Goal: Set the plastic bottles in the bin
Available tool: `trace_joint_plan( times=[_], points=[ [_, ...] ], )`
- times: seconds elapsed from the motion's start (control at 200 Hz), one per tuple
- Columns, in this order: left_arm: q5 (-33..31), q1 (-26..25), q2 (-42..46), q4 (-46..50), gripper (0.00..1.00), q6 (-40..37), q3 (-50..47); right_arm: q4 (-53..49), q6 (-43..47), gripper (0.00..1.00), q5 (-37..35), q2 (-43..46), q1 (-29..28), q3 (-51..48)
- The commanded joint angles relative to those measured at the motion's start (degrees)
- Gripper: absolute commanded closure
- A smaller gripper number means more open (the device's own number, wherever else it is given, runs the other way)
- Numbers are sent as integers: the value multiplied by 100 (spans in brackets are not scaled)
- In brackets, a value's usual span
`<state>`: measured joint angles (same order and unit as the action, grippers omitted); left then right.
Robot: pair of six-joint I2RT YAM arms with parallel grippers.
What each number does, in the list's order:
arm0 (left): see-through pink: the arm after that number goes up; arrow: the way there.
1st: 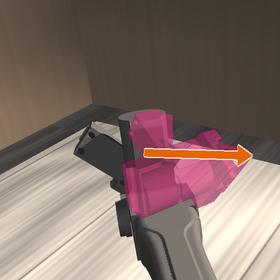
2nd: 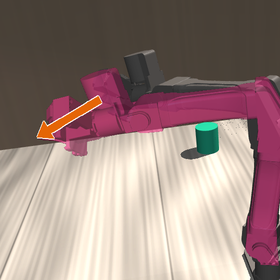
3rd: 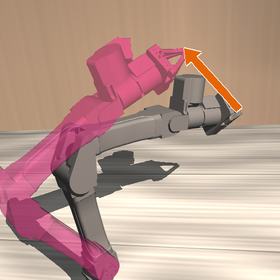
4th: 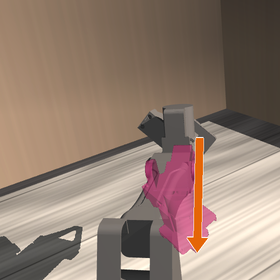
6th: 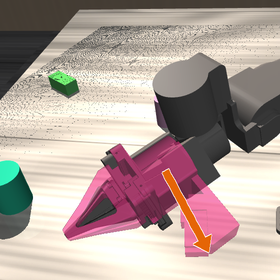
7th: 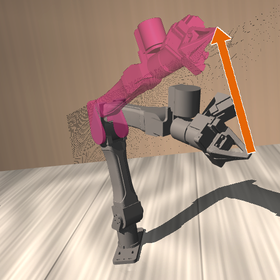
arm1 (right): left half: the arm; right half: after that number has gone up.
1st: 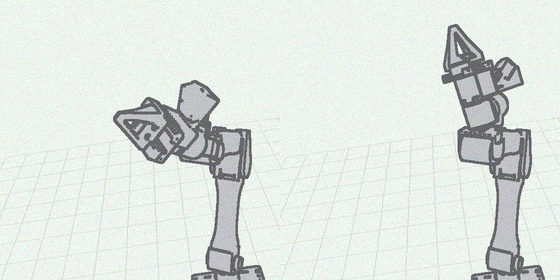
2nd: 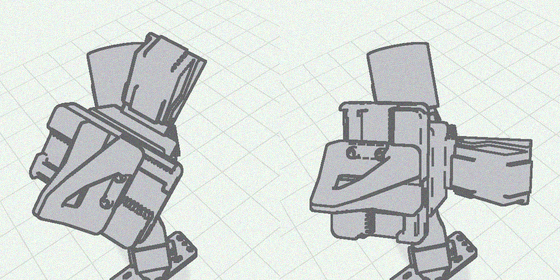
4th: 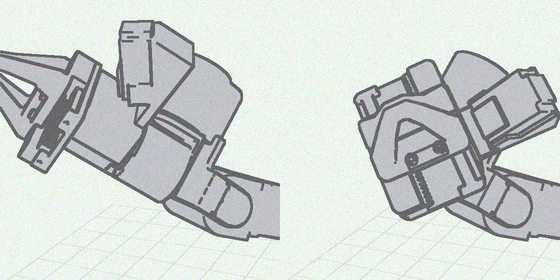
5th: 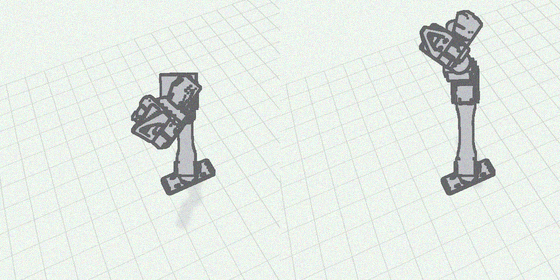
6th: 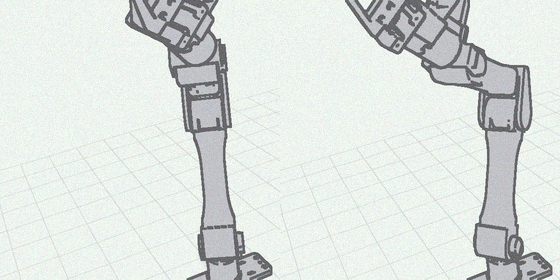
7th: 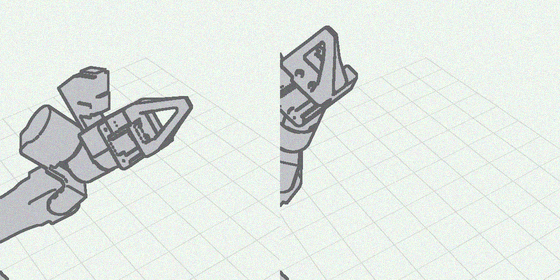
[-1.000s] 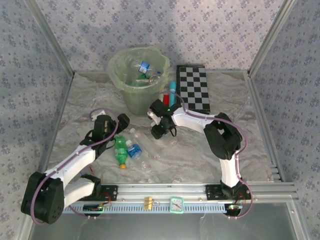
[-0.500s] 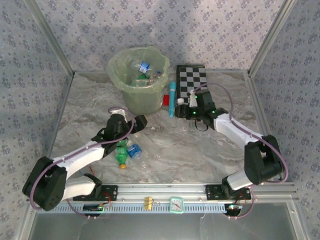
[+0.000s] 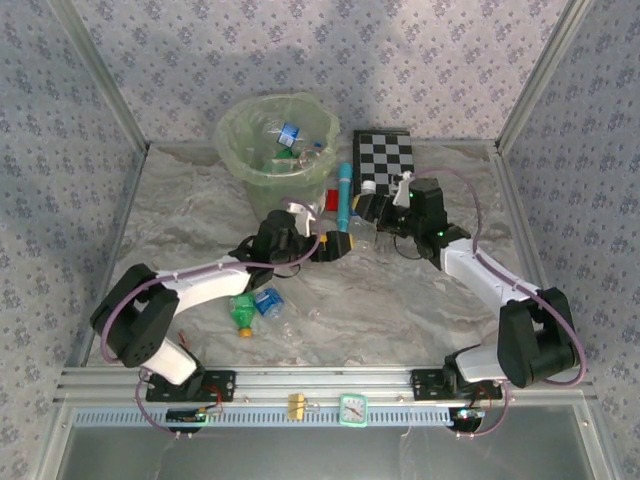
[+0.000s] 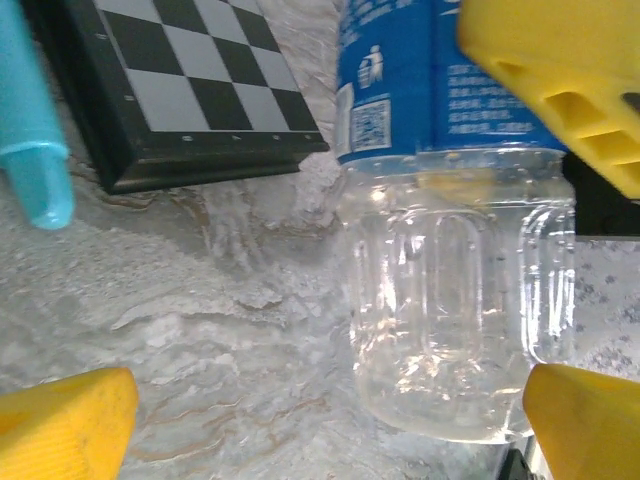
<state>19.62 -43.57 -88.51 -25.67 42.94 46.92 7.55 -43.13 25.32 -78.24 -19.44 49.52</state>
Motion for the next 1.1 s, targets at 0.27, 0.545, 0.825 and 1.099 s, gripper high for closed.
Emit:
trace_joint_plan(
  times=[0.27,0.545,0.825,1.099],
  points=[
    [877,-205,-638,-93,0,-203,845,491,-448,53,410,120,-66,-159],
    [913,-206,-847,-115,25,-173,1004,525,-473,53,440,152,-73,-173],
    [852,-210,-800,-82,44,-224,960,155,-275,24,392,383,49,-86],
    [651,-187,-538,397,45,-392,1054,-1024,309,9,-439,974,337,164]
  ],
)
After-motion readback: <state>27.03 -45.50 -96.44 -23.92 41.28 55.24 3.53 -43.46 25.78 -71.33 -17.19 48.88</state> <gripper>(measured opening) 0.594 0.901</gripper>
